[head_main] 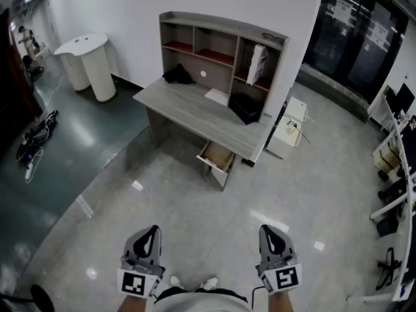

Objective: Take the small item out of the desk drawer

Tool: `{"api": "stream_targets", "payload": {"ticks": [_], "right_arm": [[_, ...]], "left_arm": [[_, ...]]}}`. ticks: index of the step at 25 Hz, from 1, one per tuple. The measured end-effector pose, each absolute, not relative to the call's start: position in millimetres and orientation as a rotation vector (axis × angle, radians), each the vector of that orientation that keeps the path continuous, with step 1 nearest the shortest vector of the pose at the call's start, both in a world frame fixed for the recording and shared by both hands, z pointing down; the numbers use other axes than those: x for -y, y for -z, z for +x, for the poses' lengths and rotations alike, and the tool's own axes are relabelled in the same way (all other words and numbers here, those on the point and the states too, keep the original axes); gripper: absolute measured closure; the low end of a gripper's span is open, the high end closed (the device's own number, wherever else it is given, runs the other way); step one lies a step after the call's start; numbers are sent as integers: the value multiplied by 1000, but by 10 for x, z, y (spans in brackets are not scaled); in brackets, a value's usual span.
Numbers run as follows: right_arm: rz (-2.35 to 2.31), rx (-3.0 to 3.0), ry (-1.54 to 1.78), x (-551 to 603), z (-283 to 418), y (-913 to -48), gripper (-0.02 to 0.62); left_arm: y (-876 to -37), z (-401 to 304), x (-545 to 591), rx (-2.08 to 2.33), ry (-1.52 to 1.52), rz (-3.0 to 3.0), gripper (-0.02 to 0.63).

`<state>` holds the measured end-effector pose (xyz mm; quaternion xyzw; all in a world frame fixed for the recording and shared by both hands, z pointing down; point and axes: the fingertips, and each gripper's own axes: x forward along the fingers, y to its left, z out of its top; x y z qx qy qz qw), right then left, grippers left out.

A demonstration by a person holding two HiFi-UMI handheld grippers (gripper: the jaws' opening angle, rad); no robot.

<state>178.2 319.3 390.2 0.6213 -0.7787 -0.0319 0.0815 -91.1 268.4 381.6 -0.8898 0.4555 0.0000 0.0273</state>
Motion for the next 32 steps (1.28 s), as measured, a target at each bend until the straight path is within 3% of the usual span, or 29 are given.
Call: {"api": "stream_targets", "payload": {"ticks": [18,32], "right_arm": [[1688,2449,-108,-3095,1634,-4376,572],[1808,2246,-95,-1377,1802,-4237,572]], "left_arm": [[-4015,-1008,-2711,-1497,114,-2713,589],[-4032,-693,-579,-1292,7,-2857,589]]}}
